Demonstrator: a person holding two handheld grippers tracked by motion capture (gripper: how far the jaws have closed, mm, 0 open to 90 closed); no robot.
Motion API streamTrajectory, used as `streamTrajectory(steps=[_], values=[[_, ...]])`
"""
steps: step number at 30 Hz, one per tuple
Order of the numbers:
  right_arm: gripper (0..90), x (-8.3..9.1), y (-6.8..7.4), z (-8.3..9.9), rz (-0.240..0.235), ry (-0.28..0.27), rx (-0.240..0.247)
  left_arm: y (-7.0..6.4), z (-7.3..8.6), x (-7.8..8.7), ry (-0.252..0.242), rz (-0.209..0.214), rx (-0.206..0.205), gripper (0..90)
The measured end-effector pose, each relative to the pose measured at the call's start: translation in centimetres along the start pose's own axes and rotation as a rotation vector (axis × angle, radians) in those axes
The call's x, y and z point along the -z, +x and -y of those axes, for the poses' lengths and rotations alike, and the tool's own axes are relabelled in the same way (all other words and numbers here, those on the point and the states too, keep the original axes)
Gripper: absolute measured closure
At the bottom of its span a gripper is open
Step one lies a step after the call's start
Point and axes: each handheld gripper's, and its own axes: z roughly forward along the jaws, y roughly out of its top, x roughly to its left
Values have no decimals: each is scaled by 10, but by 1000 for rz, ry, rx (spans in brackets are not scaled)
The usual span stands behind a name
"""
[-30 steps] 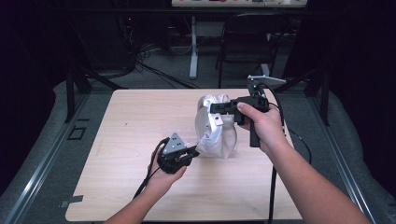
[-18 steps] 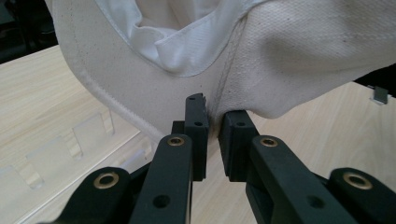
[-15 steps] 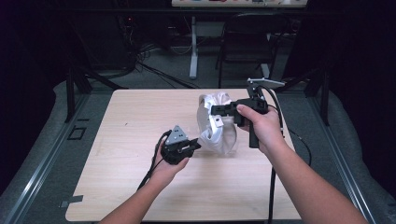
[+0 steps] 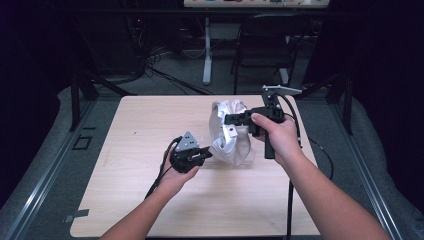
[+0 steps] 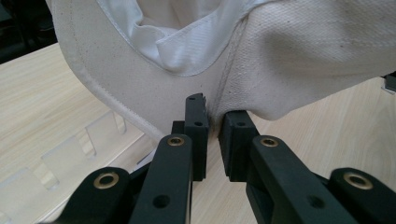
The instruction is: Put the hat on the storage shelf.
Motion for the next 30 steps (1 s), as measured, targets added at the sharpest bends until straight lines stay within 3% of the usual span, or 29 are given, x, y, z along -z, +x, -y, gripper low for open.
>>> streamTrajectory(steps=[11,17,23,30], values=[[819,-6,-3,-1,-1,4,-9,15,4,0,-5,50,43,827],[819,-14,-4,-2,-12,14,-17,11,7,3,11,5,47,838],[819,-19,-4,-3,-10,30,-12,6,13,0,31,-28,100,828],[819,-19,-11,-4,19,26,-13,0,15,-3,53,-88,95,838]])
